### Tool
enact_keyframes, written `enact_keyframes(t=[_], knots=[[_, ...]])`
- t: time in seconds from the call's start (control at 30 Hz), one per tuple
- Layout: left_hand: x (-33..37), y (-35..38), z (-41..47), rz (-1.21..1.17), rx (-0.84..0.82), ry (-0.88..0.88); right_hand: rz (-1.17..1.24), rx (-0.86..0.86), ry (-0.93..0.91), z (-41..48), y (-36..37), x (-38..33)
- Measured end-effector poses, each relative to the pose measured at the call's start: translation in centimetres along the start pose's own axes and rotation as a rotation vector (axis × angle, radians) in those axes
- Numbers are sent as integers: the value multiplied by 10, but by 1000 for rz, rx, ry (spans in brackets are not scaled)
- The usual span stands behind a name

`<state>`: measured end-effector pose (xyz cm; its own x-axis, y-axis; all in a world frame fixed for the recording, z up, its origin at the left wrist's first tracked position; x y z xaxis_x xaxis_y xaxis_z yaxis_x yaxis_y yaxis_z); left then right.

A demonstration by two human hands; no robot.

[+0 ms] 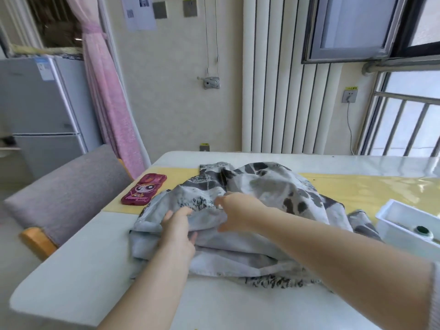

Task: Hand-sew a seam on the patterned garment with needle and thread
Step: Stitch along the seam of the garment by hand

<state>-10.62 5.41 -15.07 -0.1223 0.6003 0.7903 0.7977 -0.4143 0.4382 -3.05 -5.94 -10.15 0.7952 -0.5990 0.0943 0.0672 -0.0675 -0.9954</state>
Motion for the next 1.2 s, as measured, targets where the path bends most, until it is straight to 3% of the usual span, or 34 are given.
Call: enact_keyframes(t=[0.17, 0.33, 0.4, 0.47, 0.53, 0.6, 0.7, 0.83, 0.93, 1.07, 1.13, 1.2], knots=[[19, 1, 4, -9, 30, -31, 179, 0, 14, 7, -7, 3], [36, 21, -4, 63, 50, 179, 361, -59, -92, -41, -43, 14], [42, 43, -16, 22, -98, 284, 413, 31, -82, -63, -66, 26], [42, 71, -35, -8, -356, 321, 486, 260, -17, -81, -94, 46], [34, 98, -64, 157, -641, 377, 563, 508, 71, -100, -123, 68], [17, 119, -97, 422, -920, 433, 584, 622, 129, -119, -140, 88], [-13, 130, -142, 771, -1248, 426, 479, 465, 150, -139, -135, 106], [-46, 121, -177, 1046, -1393, 461, 365, 190, 196, -157, -102, 111], [-59, 106, -190, 1156, -1412, 486, 298, -51, 237, -156, -76, 100], [-57, 87, -198, 1169, -1424, 501, 88, -288, 73, -137, -44, 72], [-54, 74, -193, 1168, -1422, 462, 3, -290, 55, -128, -39, 67], [-49, 62, -180, 1166, -1371, 475, 32, -159, 120, -122, -47, 75]])
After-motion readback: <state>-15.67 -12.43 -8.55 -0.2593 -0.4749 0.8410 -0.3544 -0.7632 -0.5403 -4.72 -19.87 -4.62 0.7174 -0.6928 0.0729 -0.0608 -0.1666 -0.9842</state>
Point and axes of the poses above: each hand's wrist, its own z-axis towards the middle knuckle, its own y-axis out of the palm, x = y × z, the point moved 2 cm from there along z, towards the middle knuckle, and after that the axes turned 6 degrees about -z, right-handed, at the moved point
